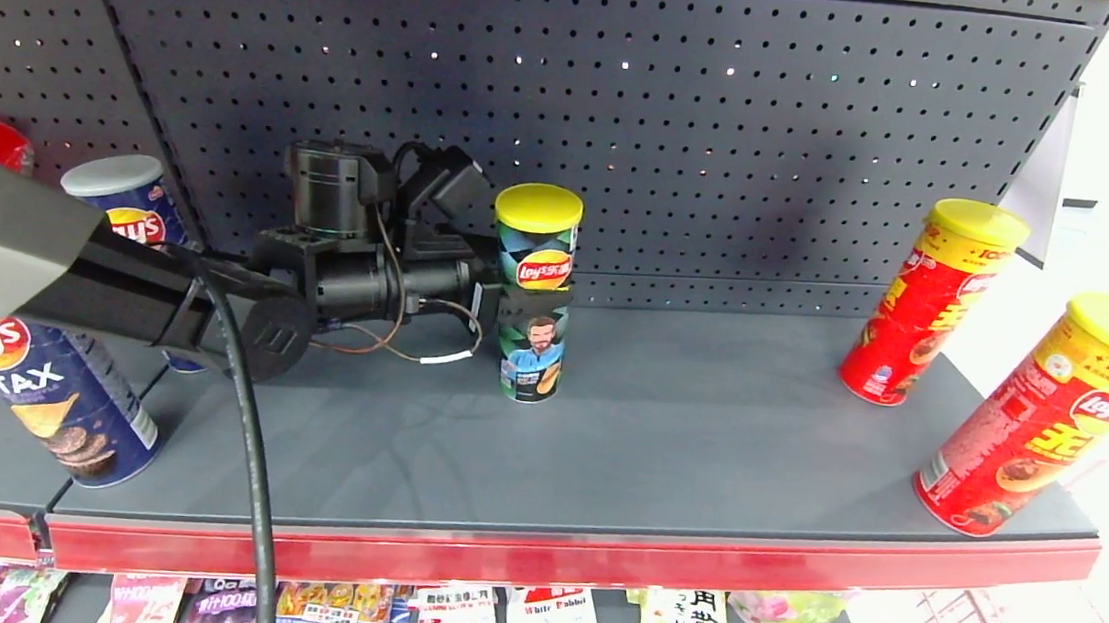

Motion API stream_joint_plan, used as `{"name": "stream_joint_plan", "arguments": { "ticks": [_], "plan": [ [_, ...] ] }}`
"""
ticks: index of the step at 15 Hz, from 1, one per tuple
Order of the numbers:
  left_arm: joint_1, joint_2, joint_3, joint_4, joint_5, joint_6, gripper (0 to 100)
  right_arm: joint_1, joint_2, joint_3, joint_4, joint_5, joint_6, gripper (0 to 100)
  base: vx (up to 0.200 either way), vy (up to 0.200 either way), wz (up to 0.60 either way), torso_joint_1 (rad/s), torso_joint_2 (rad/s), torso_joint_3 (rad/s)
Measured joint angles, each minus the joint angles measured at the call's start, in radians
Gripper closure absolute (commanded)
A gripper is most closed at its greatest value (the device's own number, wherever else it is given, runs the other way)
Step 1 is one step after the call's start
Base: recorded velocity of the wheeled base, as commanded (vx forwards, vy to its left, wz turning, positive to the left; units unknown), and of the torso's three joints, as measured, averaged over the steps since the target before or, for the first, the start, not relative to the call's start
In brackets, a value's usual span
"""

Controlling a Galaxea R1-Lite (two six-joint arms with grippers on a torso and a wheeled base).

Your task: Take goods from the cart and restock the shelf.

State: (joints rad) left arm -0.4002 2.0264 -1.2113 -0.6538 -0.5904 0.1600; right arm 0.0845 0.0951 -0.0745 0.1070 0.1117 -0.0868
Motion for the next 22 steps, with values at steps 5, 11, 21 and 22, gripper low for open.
{"name": "stream_joint_plan", "arguments": {
  "ticks": [5, 11, 21, 22],
  "plan": [
    [0.000, -0.002, 0.014, -0.002, 0.010, 0.001, 100, 0.000, 0.000, 0.001, 0.000, 0.000, 0.000, 100, 0.000, 0.000, 0.00, 0.000, 0.00, 0.000],
    [-0.001, -0.134, 0.128, 0.002, -0.044, -0.026, 100, 0.000, 0.000, 0.001, 0.000, 0.000, 0.000, 100, 0.000, 0.000, 0.00, 0.000, 0.00, 0.000],
    [-0.072, -0.322, 0.367, 0.002, -0.198, 0.026, 100, 0.000, 0.000, 0.001, 0.000, 0.005, -0.001, 100, 0.000, 0.000, 0.00, 0.000, 0.00, 0.000],
    [-0.080, -0.319, 0.368, 0.001, -0.198, 0.029, 100, 0.000, 0.000, 0.001, 0.000, 0.005, -0.002, 100, 0.000, 0.000, 0.00, 0.000, 0.00, 0.000]
  ]
}}
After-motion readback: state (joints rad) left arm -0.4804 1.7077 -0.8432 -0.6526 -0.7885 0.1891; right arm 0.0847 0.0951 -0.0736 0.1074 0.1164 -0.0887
